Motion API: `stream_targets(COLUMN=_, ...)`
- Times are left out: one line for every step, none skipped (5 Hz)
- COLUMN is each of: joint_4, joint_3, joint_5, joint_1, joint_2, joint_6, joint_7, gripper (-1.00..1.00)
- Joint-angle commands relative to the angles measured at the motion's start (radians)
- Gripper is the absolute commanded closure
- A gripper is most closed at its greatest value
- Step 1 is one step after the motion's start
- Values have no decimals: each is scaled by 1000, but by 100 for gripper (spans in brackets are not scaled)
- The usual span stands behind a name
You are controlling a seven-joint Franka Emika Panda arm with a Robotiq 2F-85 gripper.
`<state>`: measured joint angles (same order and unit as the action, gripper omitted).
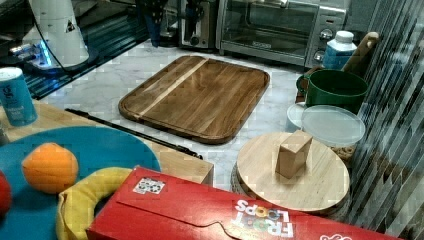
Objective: Open the drawer.
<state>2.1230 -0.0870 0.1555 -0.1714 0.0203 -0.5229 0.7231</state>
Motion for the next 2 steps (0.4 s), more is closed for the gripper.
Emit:
stream_targets(joint_4=12, joint_3=-57, joint_5=97, joint_1=-40, joint_2=1, joint_6=-124, joint_7=227, gripper=-100)
stream_targets(joint_4=10, joint_3=-68, joint_5=109, joint_1=-43, joint_2=20, joint_6=-153, joint_7=265, gripper=-100)
